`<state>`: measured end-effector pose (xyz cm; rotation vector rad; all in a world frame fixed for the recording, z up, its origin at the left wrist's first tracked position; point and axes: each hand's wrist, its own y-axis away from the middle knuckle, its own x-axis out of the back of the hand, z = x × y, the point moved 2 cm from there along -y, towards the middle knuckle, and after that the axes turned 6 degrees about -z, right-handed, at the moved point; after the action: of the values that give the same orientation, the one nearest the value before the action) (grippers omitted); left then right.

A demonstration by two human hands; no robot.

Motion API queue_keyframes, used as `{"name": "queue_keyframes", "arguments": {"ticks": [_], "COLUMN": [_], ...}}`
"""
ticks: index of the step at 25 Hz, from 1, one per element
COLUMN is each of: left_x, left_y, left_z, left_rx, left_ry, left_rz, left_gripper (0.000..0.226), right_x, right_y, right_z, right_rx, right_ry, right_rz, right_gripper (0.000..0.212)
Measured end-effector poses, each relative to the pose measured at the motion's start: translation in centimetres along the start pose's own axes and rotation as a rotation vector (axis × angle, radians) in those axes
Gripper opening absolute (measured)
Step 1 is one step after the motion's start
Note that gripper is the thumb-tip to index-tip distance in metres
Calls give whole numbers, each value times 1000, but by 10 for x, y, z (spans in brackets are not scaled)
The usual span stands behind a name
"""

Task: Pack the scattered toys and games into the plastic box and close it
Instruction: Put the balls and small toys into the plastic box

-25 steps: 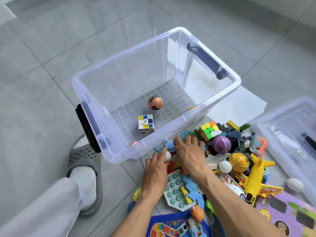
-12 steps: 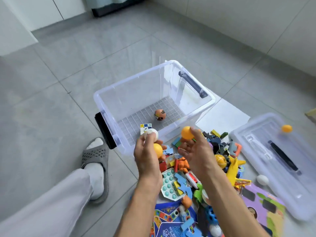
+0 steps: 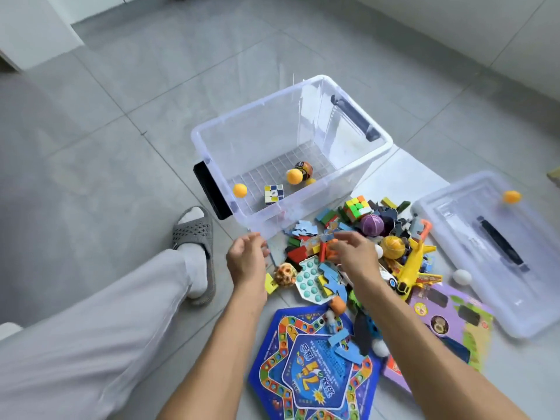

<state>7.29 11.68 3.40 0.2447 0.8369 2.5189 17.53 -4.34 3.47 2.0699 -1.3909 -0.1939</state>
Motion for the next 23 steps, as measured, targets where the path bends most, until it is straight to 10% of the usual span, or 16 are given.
{"name": "queue_keyframes", "arguments": {"ticks": [3,7,11,15,20,23], "left_x": [15,30,28,22,0,-17], "left_y": [-21,-50,-72,-64,-12,2], "left_z": [-67,-117,-128,-110,-39,21], "left_rx": [-34,-228,-305,-385,-664,-875], "left_ry": [-796,-1323,-1330,-1126,-480,-425], "left_rz": [-134,-314,-297,-126,87,97], "left_gripper": [36,66,59,45,44,43], "right_x": [-21,-72,-107,-100,-47,-34], "right_y": [4,-15,-38,-56,-25,-10], "right_z": [57,92,112,96,46,-23], "right_rx": [294,467,386,476,479,706], "right_ry": [826,1148,1230,1157,199,67], "right_rz": [-89,-307,-435,-288,26,164], "right_gripper": [38,71,86,38,39,41]}}
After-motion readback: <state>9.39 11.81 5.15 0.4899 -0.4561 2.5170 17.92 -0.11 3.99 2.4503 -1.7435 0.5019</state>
